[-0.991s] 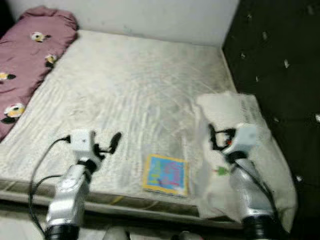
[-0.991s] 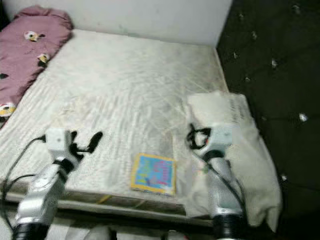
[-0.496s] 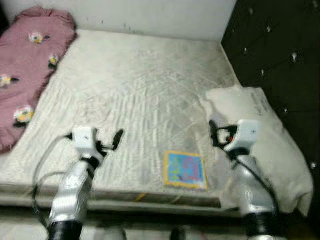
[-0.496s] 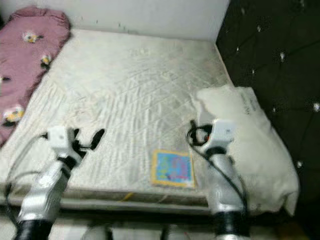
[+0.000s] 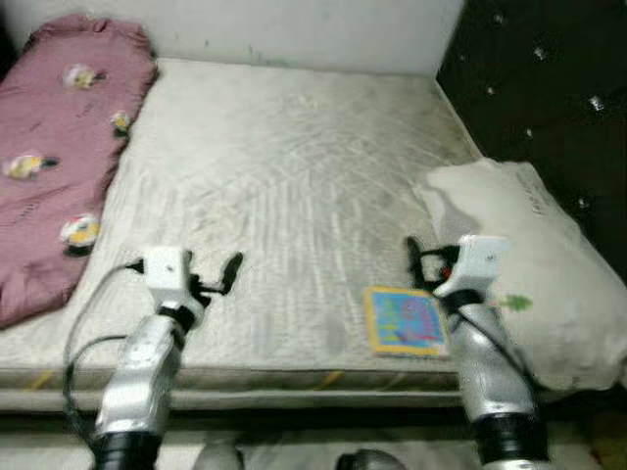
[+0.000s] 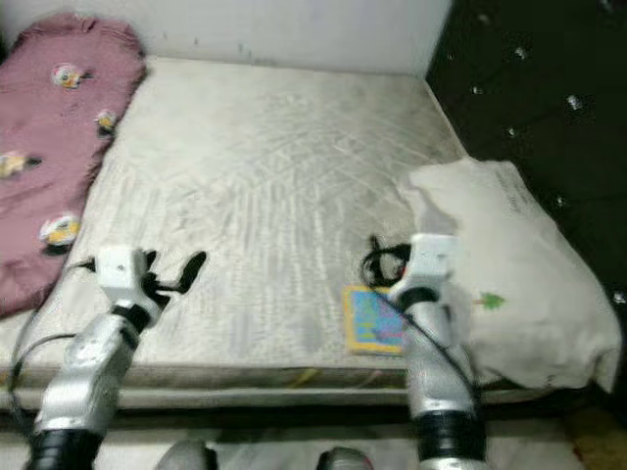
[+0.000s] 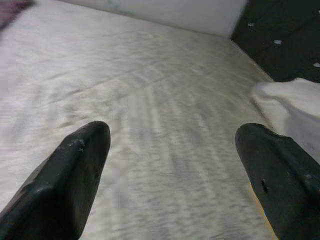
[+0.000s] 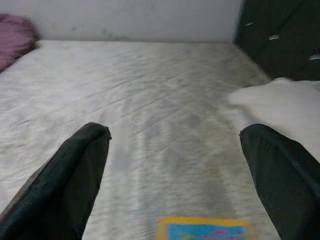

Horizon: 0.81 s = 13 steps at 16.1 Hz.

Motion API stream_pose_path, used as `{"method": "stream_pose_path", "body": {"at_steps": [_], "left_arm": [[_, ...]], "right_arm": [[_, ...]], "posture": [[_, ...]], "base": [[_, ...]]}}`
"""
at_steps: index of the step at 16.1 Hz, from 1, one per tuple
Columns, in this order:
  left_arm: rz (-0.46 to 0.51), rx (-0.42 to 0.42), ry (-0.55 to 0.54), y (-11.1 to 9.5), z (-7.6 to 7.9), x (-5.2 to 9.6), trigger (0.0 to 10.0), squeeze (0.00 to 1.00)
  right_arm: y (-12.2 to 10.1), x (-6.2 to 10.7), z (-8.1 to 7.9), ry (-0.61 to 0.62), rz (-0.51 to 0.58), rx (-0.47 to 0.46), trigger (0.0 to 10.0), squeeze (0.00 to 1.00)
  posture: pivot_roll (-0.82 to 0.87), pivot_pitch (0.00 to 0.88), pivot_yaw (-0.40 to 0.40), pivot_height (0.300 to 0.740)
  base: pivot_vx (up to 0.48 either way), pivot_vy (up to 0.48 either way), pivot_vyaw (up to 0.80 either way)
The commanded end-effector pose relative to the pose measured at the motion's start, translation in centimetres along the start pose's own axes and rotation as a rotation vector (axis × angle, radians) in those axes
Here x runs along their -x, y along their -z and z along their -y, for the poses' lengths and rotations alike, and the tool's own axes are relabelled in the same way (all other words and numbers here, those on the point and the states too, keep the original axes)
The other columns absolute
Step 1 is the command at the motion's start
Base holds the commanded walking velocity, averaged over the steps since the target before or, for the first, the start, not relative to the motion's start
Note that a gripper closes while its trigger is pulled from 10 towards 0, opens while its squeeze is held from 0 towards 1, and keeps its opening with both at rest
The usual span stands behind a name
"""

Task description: Clean up the room

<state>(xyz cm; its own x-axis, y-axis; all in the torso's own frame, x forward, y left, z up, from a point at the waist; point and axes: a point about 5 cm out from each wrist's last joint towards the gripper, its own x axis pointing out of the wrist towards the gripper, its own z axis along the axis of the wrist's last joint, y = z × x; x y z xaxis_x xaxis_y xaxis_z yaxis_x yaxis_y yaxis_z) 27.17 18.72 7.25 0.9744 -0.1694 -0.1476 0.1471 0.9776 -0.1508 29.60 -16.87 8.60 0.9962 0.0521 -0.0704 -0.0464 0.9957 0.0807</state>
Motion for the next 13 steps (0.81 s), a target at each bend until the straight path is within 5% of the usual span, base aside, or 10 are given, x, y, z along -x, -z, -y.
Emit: {"method": "stream_pose_path", "body": {"at_steps": [1,5,13], "left_arm": [[0.001,0.003,0.006,-0.14,0.2,-0.19,10.0,0.0],[-0.002,0.003,0.003,-0.08,0.08,-0.13,10.0,0.0],[-0.004,0.007,-0.002,0.03,0.14,-0.07,10.0,0.0]], "right_arm": [[-0.38,0.04,0.57,0.012,0.013,0.016,10.0,0.0],[-0.27,0.04,0.59,0.01,0.01,0.021,10.0,0.0],[-0.27,0.02,0.59,0.009,0.013,0.026,10.0,0.0]], "posture": [[0.01,0.038,-0.055,0.74],[0.01,0.041,-0.054,0.74],[0.01,0.048,-0.053,0.74]], "base": [[0.0,0.48,0.0],[0.0,0.48,-0.43],[0.0,0.48,0.0]]}}
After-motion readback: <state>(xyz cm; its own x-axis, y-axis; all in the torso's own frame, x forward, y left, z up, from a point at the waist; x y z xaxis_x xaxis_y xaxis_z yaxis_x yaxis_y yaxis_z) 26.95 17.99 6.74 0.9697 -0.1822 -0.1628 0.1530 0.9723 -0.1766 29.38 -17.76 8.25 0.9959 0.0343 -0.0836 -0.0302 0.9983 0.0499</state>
